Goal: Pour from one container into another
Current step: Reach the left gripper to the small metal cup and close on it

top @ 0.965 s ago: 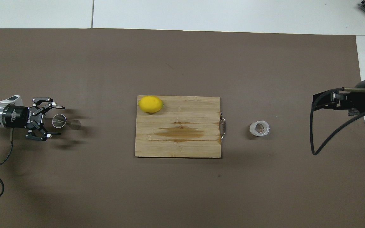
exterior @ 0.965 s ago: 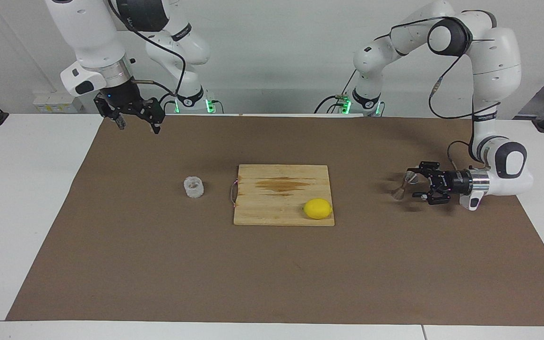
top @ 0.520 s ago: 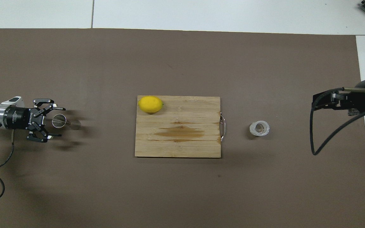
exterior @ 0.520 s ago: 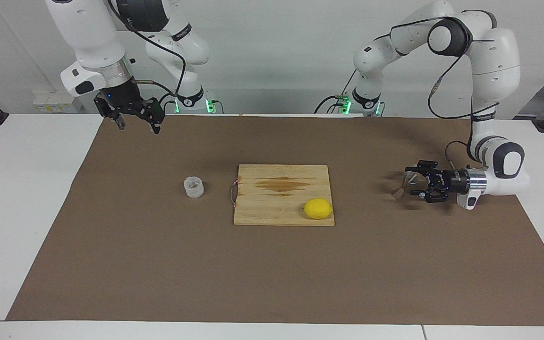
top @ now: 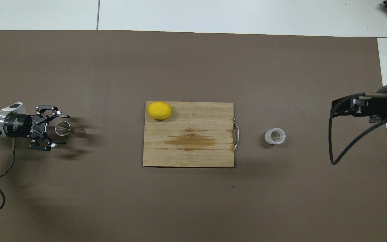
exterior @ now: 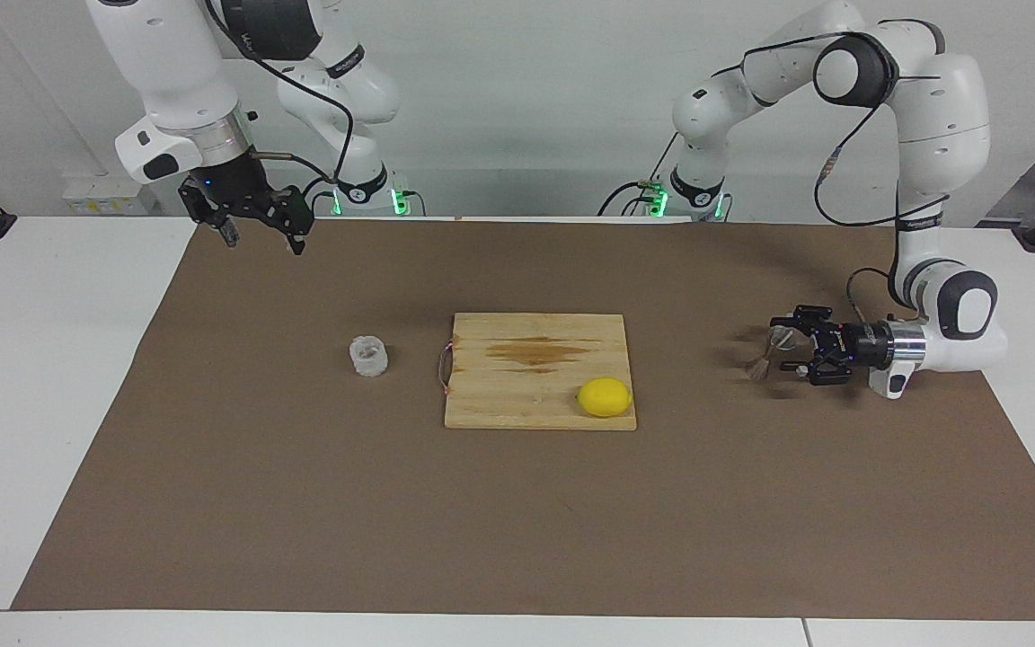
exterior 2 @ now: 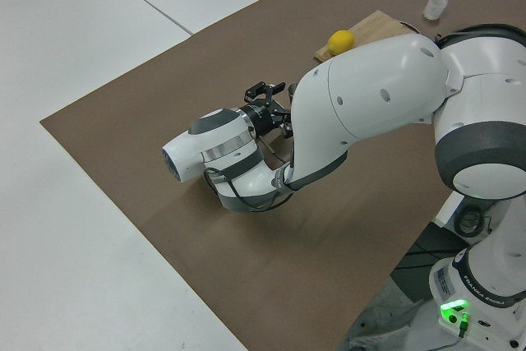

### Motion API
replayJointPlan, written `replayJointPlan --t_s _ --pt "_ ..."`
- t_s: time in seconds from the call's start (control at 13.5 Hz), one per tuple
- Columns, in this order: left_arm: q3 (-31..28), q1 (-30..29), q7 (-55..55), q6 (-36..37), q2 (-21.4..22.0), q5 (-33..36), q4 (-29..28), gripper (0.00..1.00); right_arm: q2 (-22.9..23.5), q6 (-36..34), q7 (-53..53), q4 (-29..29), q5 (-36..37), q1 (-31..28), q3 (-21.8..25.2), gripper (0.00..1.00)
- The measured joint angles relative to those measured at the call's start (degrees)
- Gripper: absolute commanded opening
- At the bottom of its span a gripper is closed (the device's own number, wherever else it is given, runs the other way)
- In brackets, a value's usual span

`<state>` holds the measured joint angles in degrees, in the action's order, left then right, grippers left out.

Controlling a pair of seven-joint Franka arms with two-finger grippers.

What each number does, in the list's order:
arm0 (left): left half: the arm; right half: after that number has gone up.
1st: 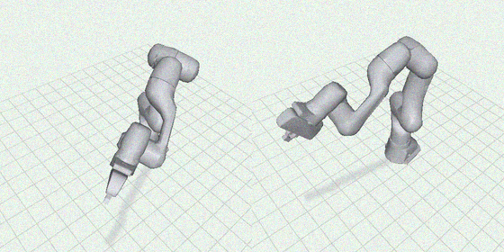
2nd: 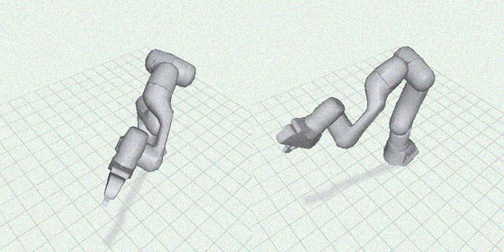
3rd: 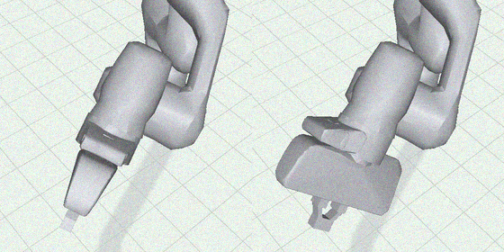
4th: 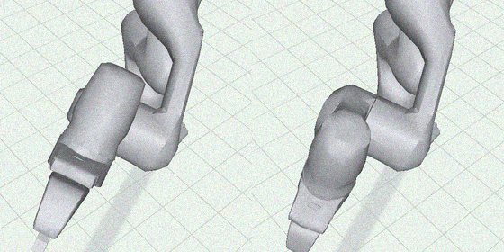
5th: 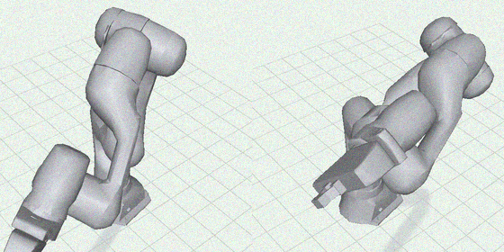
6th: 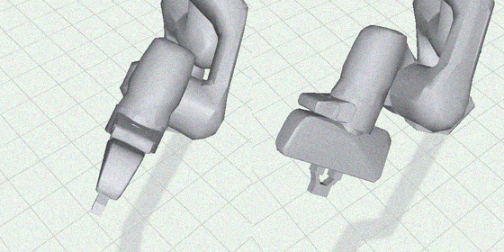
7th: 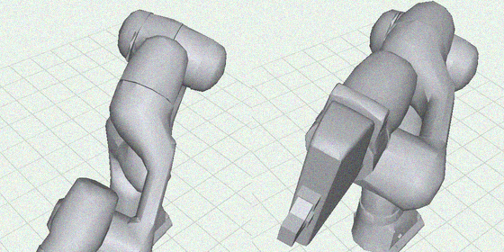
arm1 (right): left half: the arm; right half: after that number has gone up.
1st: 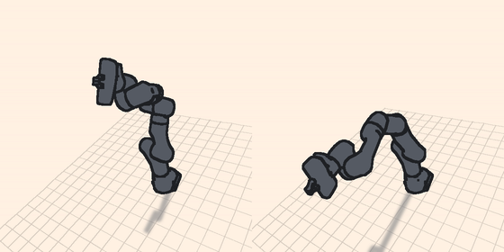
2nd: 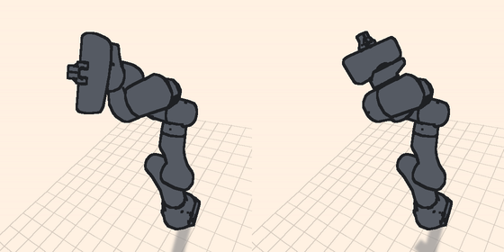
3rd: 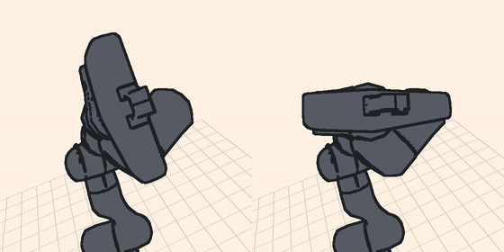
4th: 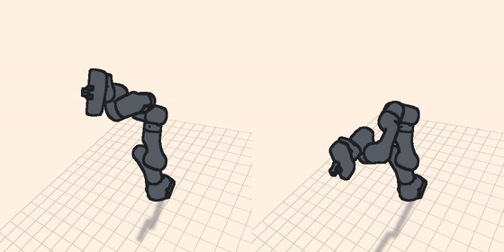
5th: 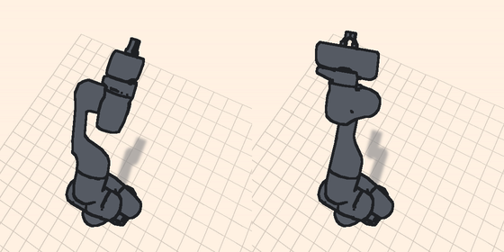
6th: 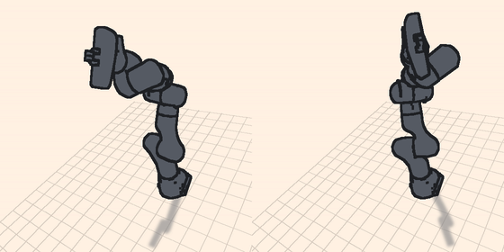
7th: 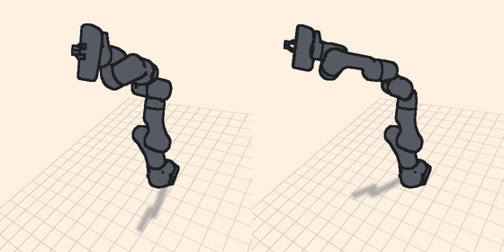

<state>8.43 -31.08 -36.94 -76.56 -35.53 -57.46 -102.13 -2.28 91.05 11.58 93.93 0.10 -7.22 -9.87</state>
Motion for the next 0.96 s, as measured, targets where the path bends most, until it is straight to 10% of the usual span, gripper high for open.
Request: replayJointPlan --t_s 0.96 --pt "-0.09 0.00 0.02 0.00 0.00 -0.02 -0.08 0.48 0.00 0.00 0.00 0.00 0.00 0.00 0.00 1.00"
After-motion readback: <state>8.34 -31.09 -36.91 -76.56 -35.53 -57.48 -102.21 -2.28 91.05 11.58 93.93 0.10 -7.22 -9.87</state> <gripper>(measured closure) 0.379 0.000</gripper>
